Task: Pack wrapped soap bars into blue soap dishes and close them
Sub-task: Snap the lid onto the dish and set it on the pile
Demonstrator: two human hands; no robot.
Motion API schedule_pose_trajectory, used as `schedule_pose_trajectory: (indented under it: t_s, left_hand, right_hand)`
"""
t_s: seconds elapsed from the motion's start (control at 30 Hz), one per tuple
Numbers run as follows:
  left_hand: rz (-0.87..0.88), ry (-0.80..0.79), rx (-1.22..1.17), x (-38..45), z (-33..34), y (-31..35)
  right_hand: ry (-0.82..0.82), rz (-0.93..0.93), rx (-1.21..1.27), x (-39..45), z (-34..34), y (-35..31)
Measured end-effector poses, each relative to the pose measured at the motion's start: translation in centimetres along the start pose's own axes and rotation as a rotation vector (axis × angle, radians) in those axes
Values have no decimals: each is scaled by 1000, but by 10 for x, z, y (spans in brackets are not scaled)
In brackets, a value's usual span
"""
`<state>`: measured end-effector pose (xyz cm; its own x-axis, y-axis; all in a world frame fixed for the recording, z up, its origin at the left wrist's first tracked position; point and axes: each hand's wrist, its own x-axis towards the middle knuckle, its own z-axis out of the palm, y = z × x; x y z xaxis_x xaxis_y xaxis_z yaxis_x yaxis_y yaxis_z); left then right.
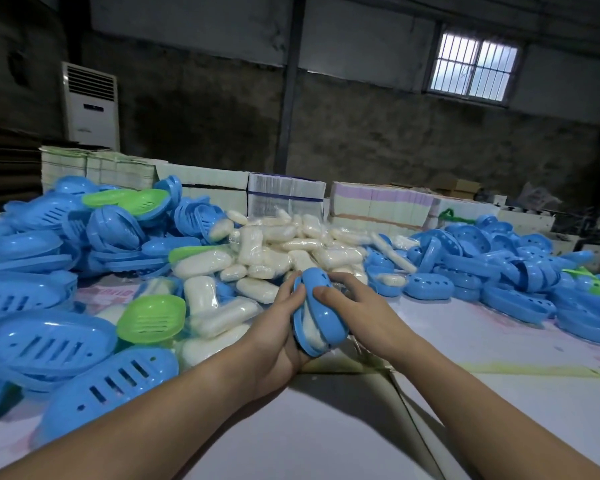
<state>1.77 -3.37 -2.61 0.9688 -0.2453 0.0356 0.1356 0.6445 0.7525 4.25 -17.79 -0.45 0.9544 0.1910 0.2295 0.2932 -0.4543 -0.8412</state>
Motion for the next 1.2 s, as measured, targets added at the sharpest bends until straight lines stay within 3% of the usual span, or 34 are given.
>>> schedule_pose_trajectory:
  t_s: [0.3,0.43,0.63,1.0,1.2]
  left_hand:
    - [0,41,-145,-2,4,2]
    - [-83,51,-179,-2,8,4]
    - [14,103,-168,0,7,7]
    - [35,117,-202,-5,12,8]
    - [93,120,-203,-7,18,4]
  right_hand:
    - [-53,1,-107,-5,15,-5]
    - [-47,13,-225,-7,18,-8]
    - [-34,35,-138,-7,23,-13]
    - [34,20,-29,-4,37,-9]
    - [43,20,-76,-1,40,-5]
